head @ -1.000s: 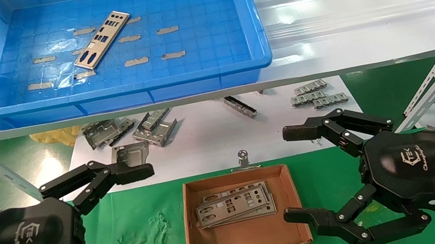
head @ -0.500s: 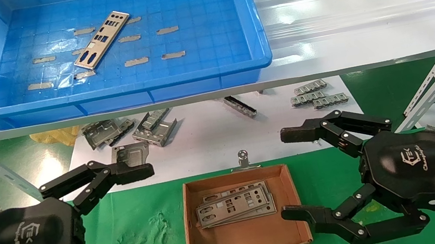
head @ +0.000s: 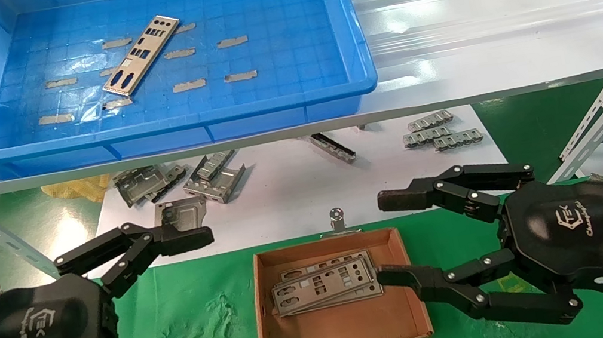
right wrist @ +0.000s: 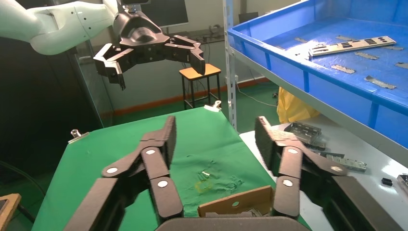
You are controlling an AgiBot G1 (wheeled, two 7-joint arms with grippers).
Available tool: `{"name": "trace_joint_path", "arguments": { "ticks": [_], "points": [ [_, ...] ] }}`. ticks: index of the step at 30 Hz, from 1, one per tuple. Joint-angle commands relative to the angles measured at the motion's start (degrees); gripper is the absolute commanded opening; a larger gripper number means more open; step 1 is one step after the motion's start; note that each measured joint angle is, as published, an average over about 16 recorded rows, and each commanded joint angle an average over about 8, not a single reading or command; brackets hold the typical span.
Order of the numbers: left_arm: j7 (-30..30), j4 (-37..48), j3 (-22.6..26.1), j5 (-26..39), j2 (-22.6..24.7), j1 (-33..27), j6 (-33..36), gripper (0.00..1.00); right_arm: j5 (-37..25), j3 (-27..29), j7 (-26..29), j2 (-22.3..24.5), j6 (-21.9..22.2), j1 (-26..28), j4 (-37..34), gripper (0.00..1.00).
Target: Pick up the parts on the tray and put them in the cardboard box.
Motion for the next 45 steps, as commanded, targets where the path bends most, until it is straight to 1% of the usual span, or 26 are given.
{"name": "trace_joint_path", "arguments": {
  "ticks": [1, 11, 14, 17, 21, 26, 31, 34, 39, 45],
  "points": [
    [0.0, 0.0, 0.0, 0.0, 0.0, 0.0, 0.0, 1.0, 0.0, 0.0, 0.0, 0.0, 0.0, 0.0, 0.0, 0.0],
    [0.04, -0.03, -0.03, 0.01, 0.0, -0.06, -0.01, 1.0, 0.0, 0.0, 0.0, 0.0, 0.0, 0.0, 0.0, 0.0],
    [0.19, -0.04, -0.13, 0.4, 0.09, -0.92, -0.33, 1.0, 0.0, 0.0, 0.0, 0.0, 0.0, 0.0, 0.0, 0.0],
    [0.2, 0.52, 0.09, 2.04, 0.83, -3.92, -1.23, 1.0, 0.0, 0.0, 0.0, 0.0, 0.0, 0.0, 0.0, 0.0],
    [0.0, 3.89, 1.59, 7.24, 3.83, -11.81, -3.7, 1.0, 0.0, 0.0, 0.0, 0.0, 0.0, 0.0, 0.0, 0.0],
    [-0.2, 13.55, 5.31, 16.71, 10.52, -24.25, -8.08, 1.0, 0.0, 0.0, 0.0, 0.0, 0.0, 0.0, 0.0, 0.0],
    [0.17, 27.7, 10.08, 27.46, 18.3, -36.32, -13.97, 1.0, 0.0, 0.0, 0.0, 0.0, 0.0, 0.0, 0.0, 0.0],
    [0.61, 36.76, 12.93, 33.49, 22.67, -42.36, -17.56, 1.0, 0.0, 0.0, 0.0, 0.0, 0.0, 0.0, 0.0, 0.0],
    [1.0, 50.26, 16.64, 40.45, 28.76, -49.62, -22.18, 1.0, 0.0, 0.0, 0.0, 0.0, 0.0, 0.0, 0.0, 0.0],
    [2.15, 61.13, 18.46, 44.0, 33.29, -54.28, -27.61, 1.0, 0.0, 0.0, 0.0, 0.0, 0.0, 0.0, 0.0, 0.0]
  ]
}}
